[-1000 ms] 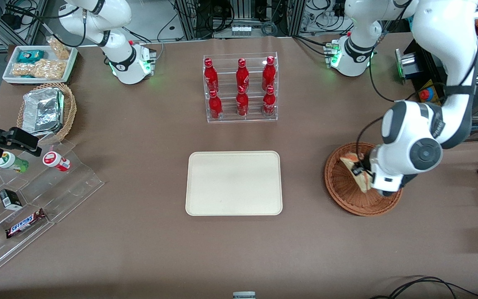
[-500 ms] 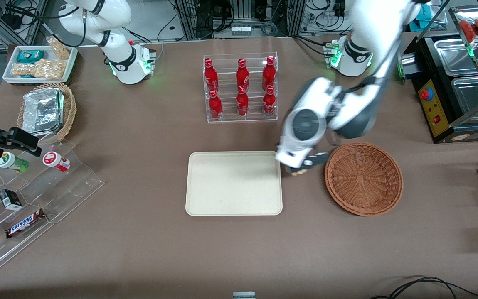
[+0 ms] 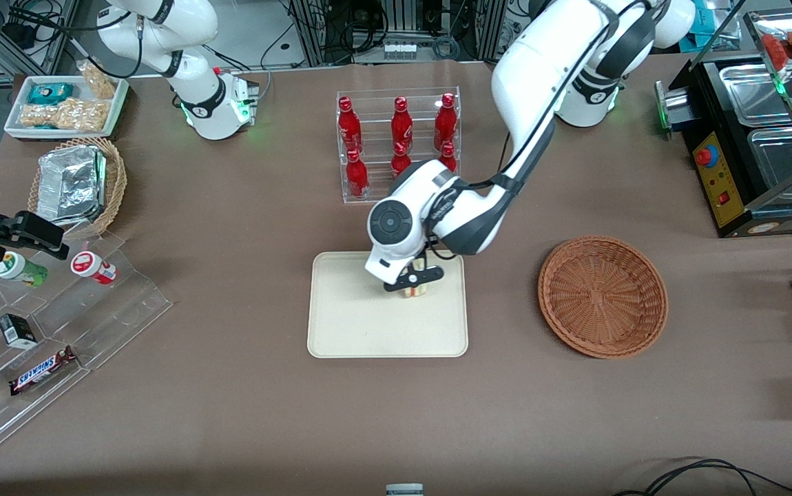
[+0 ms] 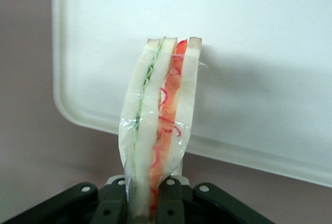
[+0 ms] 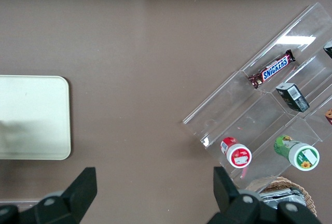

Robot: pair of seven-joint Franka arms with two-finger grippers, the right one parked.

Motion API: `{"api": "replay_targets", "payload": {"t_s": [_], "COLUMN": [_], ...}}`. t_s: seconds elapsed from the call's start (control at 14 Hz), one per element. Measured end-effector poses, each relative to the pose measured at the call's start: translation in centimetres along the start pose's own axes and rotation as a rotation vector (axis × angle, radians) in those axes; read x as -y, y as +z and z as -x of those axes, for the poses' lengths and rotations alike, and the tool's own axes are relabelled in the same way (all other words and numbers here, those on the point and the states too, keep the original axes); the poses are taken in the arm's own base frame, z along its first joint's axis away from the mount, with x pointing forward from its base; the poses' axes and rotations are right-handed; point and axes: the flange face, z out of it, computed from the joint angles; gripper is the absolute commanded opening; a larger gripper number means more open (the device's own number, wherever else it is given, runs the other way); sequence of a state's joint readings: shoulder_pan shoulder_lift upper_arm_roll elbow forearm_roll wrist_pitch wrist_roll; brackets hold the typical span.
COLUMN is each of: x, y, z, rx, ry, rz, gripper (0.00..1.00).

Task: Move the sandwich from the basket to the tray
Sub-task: 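Lower the sandwich onto the tray and open the left gripper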

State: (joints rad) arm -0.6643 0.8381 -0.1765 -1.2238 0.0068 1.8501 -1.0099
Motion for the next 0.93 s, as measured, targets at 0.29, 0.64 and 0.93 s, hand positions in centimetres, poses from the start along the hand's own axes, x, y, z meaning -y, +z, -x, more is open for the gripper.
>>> {"api": "replay_targets", "payload": {"t_s": [0.29, 0.64, 0.93], "x": [-1.0, -1.6, -1.7], "y": [0.0, 0.6, 0.2], "z": [-0.9, -1.8, -2.0], "rx": [-0.033, -0.058, -0.064], "ry": [0.034, 0.094, 0.094], "rz": [0.046, 0.081, 0.089], "gripper": [0.36, 0.42, 1.0]}}
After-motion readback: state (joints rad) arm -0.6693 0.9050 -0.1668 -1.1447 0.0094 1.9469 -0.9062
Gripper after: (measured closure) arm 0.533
